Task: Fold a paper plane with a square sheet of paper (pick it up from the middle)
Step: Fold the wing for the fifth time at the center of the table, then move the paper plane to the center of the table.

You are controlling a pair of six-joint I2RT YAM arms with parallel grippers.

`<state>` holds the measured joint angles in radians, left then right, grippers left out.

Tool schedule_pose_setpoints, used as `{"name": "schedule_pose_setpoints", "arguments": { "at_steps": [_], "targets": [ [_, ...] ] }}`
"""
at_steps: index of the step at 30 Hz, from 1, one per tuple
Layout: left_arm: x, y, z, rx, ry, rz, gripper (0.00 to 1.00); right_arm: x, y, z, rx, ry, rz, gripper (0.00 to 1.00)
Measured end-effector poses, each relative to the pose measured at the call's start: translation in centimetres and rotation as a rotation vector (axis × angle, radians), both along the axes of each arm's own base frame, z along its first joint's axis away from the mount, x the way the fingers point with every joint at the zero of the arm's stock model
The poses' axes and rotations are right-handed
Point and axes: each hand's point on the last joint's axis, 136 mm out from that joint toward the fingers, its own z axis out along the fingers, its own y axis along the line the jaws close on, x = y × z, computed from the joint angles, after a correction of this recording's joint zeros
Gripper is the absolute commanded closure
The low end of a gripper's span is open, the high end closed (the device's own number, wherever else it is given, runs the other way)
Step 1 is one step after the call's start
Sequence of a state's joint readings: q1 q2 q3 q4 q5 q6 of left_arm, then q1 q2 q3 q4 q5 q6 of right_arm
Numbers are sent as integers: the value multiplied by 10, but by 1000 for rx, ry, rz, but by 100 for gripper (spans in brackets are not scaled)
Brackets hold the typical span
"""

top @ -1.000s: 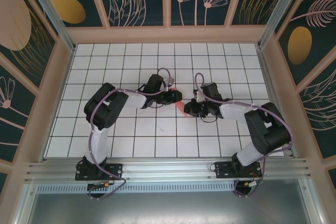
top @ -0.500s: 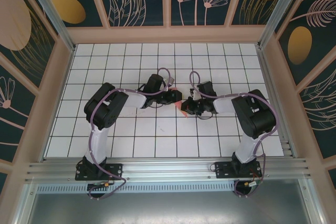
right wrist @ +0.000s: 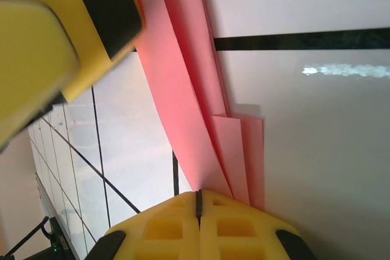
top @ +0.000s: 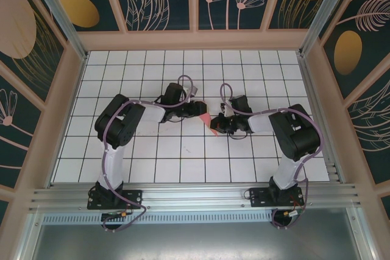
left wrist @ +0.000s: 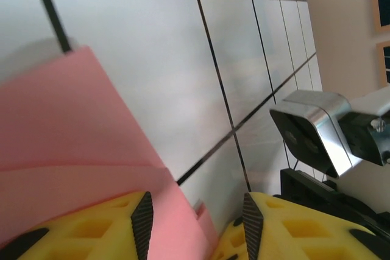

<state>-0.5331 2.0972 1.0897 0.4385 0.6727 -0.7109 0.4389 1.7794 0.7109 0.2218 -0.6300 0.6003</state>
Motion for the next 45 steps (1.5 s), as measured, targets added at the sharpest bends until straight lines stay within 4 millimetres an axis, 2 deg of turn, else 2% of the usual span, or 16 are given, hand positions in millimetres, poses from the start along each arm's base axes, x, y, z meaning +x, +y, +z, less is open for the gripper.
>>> {"name": "schedule_pose_setpoints", "arguments": {
  "at_steps": [6, 14, 18, 21, 22, 25, 27, 31, 34, 36, 40, 45],
  "targets": [
    [26, 21, 2, 1, -27, 55, 50, 0, 0, 0, 0, 1, 0, 100],
    [55, 30, 3, 14, -46, 84, 48, 0, 0, 0, 5, 3, 3, 100],
    [79, 51, 5, 48, -54, 150, 46, 0, 0, 1, 10, 3, 5, 100],
    [89, 65, 8, 71, -57, 193, 45, 0, 1, 2, 13, 5, 6, 100],
    [89, 68, 10, 76, -54, 201, 45, 0, 1, 2, 14, 7, 6, 97],
    [77, 73, 28, 64, -63, 211, 46, -1, 1, 5, 15, 15, 8, 84],
    [61, 75, 47, 38, -69, 216, 46, -3, 0, 12, 19, 16, 6, 77],
    [31, 77, 72, -17, -79, 221, 47, 0, 0, 46, 42, -62, 3, 71],
    [9, 71, 70, -34, -52, 214, 46, 16, -6, 73, 12, -161, -36, 66],
    [-7, 62, 60, -38, -14, 199, 46, 29, -13, 82, -18, -211, -66, 66],
    [-31, 44, 43, -50, 59, 174, 46, 44, -20, 73, -85, -219, -83, 65],
    [-31, 41, 35, -73, 96, 198, 46, 44, -17, 43, -133, -166, -34, 62]
  ]
}}
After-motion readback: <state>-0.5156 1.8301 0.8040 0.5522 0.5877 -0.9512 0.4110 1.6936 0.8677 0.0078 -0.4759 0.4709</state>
